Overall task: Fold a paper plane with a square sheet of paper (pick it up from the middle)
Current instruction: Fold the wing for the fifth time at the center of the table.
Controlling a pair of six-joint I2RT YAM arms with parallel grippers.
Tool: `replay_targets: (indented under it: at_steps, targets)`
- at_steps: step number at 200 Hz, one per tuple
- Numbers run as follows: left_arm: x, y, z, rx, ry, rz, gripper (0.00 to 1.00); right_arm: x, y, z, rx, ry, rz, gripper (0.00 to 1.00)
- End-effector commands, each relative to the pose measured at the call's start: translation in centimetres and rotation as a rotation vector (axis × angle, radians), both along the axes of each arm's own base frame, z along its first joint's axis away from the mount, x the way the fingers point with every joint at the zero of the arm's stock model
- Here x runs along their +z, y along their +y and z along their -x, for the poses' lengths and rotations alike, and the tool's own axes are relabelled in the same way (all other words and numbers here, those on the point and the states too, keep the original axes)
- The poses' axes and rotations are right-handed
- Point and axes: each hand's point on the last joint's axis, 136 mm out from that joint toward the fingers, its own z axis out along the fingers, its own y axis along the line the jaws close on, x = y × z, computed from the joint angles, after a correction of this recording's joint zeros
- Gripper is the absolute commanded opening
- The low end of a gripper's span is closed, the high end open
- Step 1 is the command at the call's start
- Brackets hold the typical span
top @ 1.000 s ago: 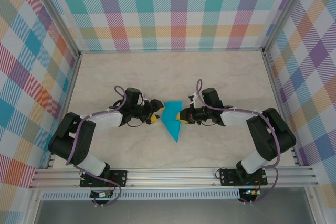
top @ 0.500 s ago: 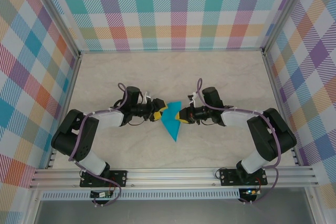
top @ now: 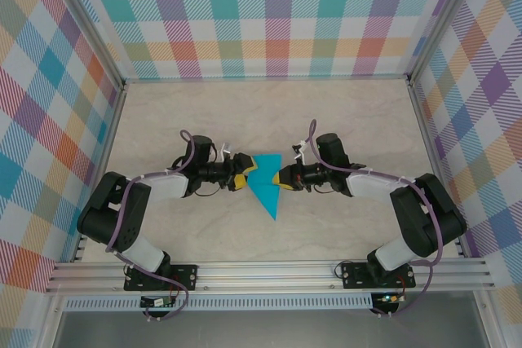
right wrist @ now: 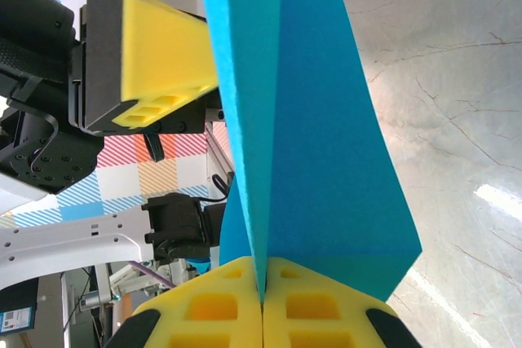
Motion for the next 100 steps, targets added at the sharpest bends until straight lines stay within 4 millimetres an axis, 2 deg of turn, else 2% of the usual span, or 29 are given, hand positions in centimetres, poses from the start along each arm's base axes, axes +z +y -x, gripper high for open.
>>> replay_targets:
  at_steps: [1,28,63,100]
  targets:
    - [3.1,-0.4,-0.1,-0.058,-0.101,0.078,0.59,1.5,0.2,-0.2,0.027,-0.041,-0.04,0.06]
    - [3.5,-0.5,0.2,-0.082,-0.121,0.087,0.51,1.5,0.2,-0.2,0.031,-0.043,-0.04,0.06]
    - [3.3,-0.4,0.4,-0.087,-0.123,0.079,0.34,0.9,0.3,-0.1,0.042,-0.032,-0.03,0.06]
    - [2.7,-0.1,0.7,-0.091,-0.12,0.041,0.22,0.0,0.2,-0.2,0.047,-0.02,-0.008,0.07]
